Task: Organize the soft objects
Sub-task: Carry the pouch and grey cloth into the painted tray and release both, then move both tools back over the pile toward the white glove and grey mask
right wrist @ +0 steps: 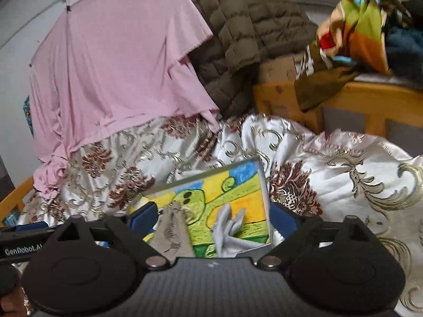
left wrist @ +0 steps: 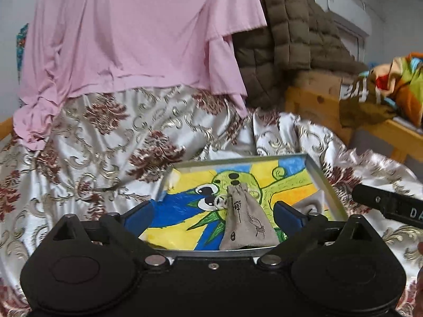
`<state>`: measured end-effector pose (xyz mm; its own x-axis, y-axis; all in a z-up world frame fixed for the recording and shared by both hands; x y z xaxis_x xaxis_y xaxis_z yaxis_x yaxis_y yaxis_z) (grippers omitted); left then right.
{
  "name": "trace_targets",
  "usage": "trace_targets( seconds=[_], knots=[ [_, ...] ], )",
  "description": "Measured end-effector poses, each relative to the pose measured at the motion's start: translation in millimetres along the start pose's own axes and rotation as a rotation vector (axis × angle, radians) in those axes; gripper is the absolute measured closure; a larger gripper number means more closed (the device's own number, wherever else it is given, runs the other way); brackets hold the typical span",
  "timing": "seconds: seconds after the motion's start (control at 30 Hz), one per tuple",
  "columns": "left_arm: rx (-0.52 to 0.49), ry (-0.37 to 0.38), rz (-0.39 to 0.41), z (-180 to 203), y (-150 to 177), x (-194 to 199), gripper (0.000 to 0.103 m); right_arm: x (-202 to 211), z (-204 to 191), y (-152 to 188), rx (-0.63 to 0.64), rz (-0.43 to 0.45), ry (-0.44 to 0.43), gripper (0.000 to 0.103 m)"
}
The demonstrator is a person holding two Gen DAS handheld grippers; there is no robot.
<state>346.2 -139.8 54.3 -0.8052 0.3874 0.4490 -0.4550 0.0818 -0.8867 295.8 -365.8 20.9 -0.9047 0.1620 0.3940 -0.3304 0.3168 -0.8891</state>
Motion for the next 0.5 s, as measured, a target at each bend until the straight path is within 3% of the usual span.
trace_targets(
  seconds=[0.23,0.5],
  knots=[
    [-0.002,0.021,0.074,5,18,67,0.001,66,-9,20,0.022,0.084,-0.032,0.000],
    [-0.010,0.029,0.123,7,55,129,0.001,123,-19,55,0.071,0.135,0.013,0.000]
  ],
)
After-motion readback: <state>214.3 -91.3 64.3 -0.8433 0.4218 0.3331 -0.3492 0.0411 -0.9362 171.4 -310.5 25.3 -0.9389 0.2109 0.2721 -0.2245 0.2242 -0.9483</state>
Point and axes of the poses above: each gripper's, at about its wrist camera, not at the fingertips, and x roughly against the way its jaws point, z to its right, y to its underside, the point moved 1 cm from there along -x, roughly the way its jaws point, and after that the axes turned 15 degrees about y, right-handed, at the moved point
